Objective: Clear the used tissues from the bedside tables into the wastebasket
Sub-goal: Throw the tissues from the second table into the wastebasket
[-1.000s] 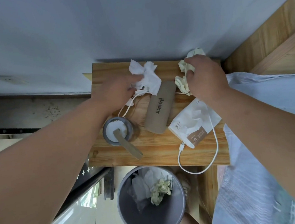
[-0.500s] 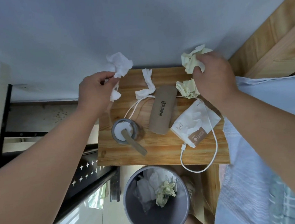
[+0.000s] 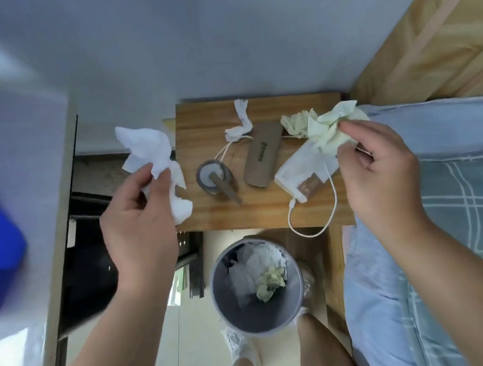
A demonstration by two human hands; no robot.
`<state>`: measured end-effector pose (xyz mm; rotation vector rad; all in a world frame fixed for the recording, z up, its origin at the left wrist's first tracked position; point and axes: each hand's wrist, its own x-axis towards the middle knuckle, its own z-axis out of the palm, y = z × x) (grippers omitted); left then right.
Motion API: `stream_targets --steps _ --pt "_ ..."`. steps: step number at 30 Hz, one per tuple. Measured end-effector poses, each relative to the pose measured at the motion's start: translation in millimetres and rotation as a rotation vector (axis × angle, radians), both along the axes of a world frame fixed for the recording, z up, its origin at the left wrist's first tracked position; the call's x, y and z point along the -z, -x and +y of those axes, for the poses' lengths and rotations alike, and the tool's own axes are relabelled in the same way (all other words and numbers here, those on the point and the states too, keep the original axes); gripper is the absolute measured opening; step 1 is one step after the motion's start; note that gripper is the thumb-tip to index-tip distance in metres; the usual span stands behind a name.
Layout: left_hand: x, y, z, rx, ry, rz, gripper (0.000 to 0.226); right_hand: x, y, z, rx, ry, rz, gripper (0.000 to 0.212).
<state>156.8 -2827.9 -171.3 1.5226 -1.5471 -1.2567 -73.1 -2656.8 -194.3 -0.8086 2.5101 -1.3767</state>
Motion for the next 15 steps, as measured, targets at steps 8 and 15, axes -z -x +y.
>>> stream_targets --steps 8,15 --pt "82 -91 97 0.087 -0.272 -0.281 0.007 44 -126 84 -0.02 -0.051 -0.185 0.033" --pt "207 -129 153 0.31 -0.456 -0.526 0.03 148 -190 119 -0.082 -0.328 -0.254 0.033"
